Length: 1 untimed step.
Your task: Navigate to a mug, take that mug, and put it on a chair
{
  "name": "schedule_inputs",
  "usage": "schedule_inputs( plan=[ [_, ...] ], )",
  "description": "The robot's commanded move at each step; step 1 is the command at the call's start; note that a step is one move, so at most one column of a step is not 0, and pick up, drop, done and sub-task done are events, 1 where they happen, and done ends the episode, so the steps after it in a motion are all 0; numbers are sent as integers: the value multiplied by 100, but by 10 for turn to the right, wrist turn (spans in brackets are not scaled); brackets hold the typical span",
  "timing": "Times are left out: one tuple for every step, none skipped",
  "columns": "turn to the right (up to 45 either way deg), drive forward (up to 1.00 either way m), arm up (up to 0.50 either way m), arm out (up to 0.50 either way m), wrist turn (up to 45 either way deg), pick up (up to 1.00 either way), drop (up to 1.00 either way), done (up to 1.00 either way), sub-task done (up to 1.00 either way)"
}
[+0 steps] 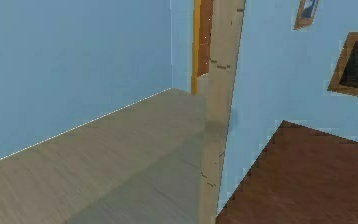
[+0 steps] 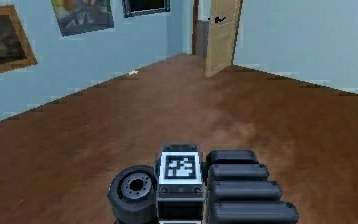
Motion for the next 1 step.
schedule_inputs(
  plan=[
    [0,30,0,0,0,0,0,0,0]
  ],
)
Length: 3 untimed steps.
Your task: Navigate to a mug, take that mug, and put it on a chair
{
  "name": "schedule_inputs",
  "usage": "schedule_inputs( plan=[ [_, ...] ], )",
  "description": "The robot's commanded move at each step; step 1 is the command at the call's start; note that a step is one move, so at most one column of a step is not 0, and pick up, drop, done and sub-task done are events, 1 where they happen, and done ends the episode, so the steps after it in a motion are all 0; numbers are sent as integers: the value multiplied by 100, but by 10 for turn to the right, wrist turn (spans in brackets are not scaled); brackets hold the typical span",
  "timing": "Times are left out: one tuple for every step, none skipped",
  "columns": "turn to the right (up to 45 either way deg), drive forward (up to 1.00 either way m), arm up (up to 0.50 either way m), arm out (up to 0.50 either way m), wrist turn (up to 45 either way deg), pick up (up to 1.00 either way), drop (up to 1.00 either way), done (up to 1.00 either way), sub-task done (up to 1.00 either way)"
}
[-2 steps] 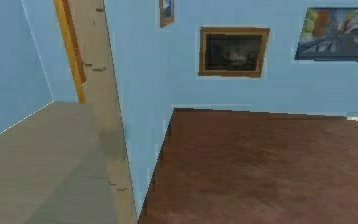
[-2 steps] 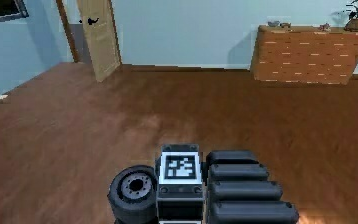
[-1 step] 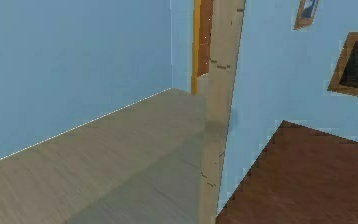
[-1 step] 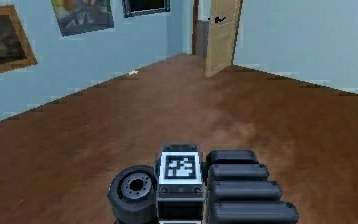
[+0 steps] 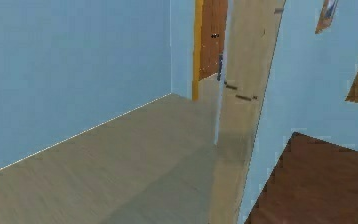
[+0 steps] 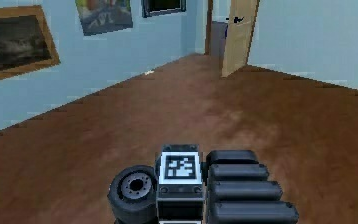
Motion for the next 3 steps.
schedule_inputs(
  plan=[
    [-90,0,0,0,0,0,0,0,0],
    [0,65,0,0,0,0,0,0,0],
    [120,0,0,0,0,0,0,0,0]
  ],
)
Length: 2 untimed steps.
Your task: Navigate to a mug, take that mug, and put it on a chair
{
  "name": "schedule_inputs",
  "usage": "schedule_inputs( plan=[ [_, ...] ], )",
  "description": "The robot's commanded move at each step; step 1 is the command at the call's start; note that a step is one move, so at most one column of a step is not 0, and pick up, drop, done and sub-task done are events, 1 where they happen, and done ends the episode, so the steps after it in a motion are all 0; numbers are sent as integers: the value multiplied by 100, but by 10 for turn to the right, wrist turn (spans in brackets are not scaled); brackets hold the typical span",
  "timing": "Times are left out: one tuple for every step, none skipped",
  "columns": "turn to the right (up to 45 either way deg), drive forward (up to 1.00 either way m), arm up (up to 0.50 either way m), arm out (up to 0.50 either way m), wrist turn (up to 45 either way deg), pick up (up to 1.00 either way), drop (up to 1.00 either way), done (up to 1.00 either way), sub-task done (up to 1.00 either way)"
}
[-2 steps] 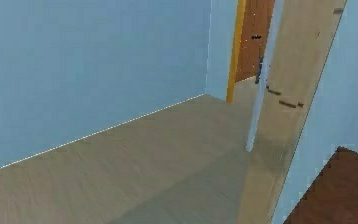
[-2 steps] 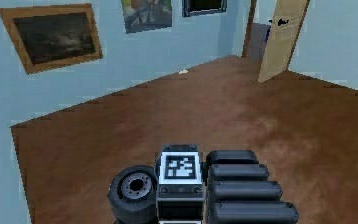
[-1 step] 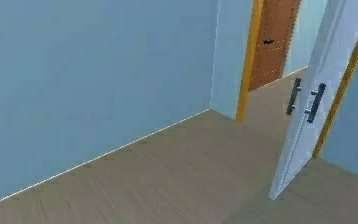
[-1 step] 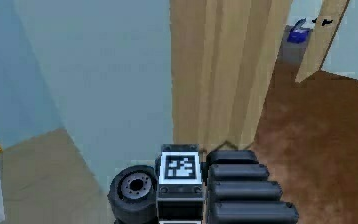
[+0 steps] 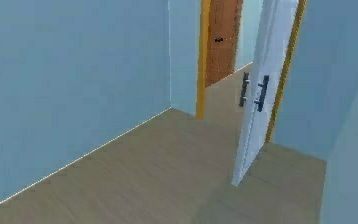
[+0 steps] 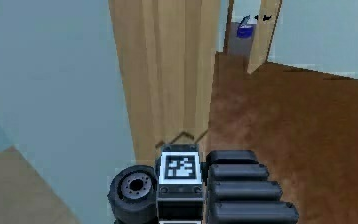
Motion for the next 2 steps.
schedule_inputs(
  plan=[
    [0,100,0,0,0,0,0,0,0],
    [0,40,0,0,0,0,0,0,0]
  ],
)
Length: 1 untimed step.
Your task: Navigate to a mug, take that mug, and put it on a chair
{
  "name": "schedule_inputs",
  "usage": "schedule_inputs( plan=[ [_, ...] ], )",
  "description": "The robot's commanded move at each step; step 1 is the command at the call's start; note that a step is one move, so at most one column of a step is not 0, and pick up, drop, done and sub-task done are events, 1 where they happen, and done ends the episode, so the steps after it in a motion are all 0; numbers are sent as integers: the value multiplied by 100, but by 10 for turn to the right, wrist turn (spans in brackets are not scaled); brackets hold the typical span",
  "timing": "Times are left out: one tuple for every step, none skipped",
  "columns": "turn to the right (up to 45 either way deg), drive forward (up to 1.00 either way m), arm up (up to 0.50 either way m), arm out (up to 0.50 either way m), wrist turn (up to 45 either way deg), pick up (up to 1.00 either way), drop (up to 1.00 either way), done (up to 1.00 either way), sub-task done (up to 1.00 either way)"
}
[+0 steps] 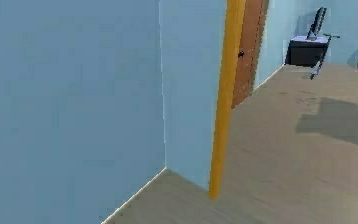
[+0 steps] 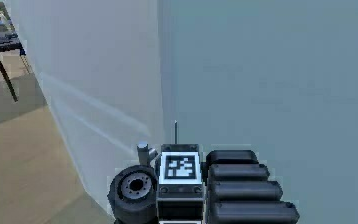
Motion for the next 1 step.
schedule_inputs(
  plan=[
    [210,0,0,0,0,0,0,0,0]
  ],
)
